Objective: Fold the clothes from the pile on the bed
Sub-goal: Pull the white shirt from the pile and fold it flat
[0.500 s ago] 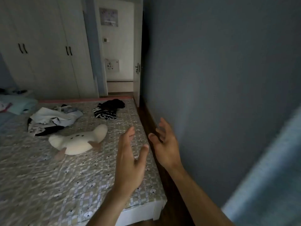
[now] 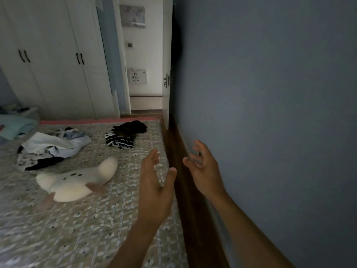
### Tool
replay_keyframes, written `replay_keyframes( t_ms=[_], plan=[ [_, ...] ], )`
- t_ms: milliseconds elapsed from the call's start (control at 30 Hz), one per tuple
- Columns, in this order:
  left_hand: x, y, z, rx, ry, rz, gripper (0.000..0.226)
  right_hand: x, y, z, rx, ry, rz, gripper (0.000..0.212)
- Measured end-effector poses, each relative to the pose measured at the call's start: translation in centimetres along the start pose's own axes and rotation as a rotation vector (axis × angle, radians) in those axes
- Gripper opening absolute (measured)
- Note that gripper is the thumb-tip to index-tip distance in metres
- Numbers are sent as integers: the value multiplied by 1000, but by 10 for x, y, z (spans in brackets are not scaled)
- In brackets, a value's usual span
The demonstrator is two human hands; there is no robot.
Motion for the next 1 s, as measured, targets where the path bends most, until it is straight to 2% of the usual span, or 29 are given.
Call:
replay_keyframes(
  t_ms=[167,300,500,733,1000],
  plan=[
    [45,-82,-1,-27,24,33,60,69,56,31,-81,40,-82,66],
    [76,-139,-12,-67,57,10,60,125,96,59,-106,21,-79,63],
    [133,-194,-49,-71,112,9,60,201,113,103,-117,-26,-114,63],
    [224,-247,-114,-88,160,66,60,314,96,152,-115,-37,-177,63],
    [390,-267,-211,-13,194,130,60,511,-4,181,-25,-39,-300,67]
  ],
)
Point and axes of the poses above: each hand's wrist, its own x-axis towards the middle knuckle, its own y-axis out of the back of the hand, z = x × y, the point moved 5 cm from there along x, towards the middle knuckle, and after that the axes turned 1 degree about -y, right-handed, at the moved point
